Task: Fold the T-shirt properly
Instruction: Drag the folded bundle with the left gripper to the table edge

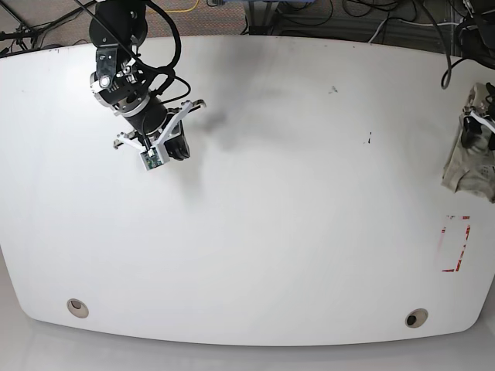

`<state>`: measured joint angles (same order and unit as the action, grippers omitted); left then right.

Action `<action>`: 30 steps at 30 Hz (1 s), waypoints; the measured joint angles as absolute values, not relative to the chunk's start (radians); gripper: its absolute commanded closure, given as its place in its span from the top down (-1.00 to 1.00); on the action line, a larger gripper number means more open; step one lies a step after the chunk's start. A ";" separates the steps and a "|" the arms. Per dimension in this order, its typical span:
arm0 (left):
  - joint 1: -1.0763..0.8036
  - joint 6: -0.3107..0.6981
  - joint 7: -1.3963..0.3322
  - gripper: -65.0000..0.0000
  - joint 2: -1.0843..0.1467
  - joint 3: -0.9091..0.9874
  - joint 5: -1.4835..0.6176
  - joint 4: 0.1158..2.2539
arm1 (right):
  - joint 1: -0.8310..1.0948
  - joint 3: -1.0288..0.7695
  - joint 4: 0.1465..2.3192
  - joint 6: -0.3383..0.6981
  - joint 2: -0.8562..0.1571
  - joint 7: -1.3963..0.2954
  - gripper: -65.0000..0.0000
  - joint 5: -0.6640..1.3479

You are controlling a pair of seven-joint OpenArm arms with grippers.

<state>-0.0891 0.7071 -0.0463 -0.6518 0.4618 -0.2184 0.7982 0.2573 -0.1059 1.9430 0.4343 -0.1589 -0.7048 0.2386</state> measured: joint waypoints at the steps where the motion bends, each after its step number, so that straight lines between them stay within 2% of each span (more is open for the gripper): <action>1: -0.102 0.707 -0.046 0.43 -0.653 0.477 -0.219 0.798 | 0.257 -0.106 1.943 0.434 -0.159 -0.705 -0.87 0.239; 11: -0.117 0.704 -0.075 0.43 -0.673 0.522 -0.202 0.801 | 0.259 -0.105 1.943 0.434 -0.159 -0.704 -0.87 0.239; 17: -0.125 0.704 -0.109 0.43 -0.666 0.523 -0.192 0.885 | 0.259 -0.105 1.943 0.434 -0.159 -0.704 -0.87 0.239; 22: -0.119 0.702 -0.202 0.43 -0.665 0.521 -0.192 1.006 | 0.259 -0.105 1.943 0.434 -0.159 -0.704 -0.87 0.237; 30: -0.113 0.700 -0.360 0.43 -0.587 0.522 -0.192 1.349 | 0.258 -0.105 1.943 0.435 -0.159 -0.700 -0.87 0.232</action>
<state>-0.1127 0.7002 -0.3595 -0.5873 0.5220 -0.1925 1.3487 0.2581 -0.1055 1.9430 0.4347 -0.1589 -0.7002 0.2321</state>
